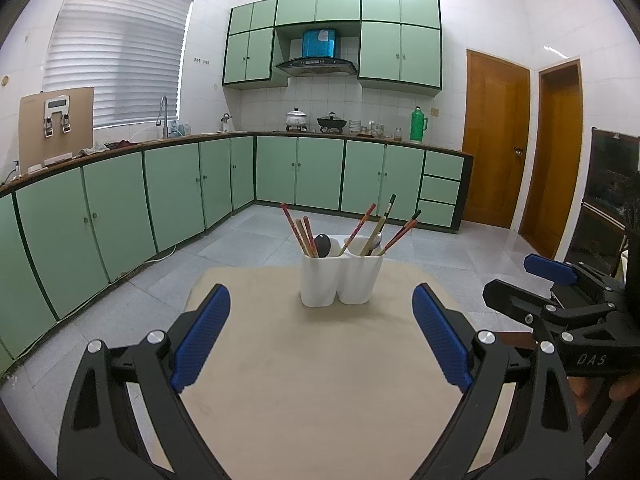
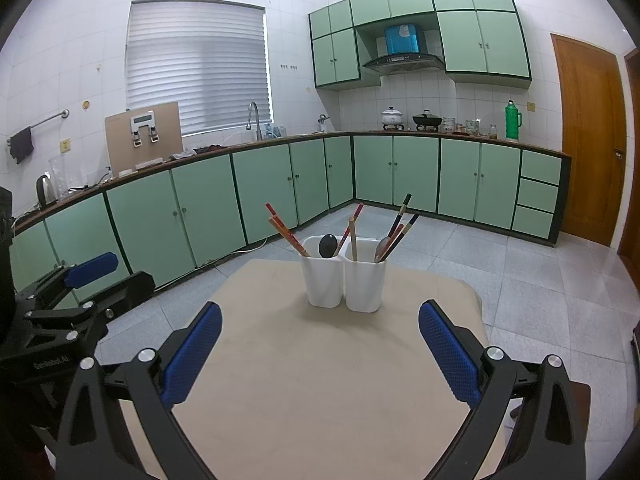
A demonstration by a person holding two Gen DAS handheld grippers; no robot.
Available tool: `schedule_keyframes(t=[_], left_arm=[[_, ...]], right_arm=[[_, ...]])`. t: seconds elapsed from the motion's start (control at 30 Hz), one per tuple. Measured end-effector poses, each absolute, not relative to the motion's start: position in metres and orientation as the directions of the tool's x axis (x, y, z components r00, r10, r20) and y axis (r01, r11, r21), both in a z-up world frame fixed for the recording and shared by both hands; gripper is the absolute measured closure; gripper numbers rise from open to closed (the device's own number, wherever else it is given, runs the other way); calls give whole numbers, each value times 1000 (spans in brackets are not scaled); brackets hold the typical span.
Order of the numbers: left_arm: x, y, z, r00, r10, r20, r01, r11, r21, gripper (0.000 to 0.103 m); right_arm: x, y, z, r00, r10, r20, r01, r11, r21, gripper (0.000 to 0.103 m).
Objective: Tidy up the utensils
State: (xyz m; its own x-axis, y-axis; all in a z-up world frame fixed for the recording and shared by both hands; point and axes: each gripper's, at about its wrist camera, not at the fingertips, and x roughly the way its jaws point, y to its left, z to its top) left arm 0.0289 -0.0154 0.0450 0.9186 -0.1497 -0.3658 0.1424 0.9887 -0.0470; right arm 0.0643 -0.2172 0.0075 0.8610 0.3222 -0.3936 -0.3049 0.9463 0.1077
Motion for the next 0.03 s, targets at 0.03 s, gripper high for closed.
schedule_keyframes(t=[0.03], left_arm=[[29,-16,45,919,-149,-365,142,989,-46,13]], right_arm=[[64,-217,7,861,322,-393,-305,946,107,6]])
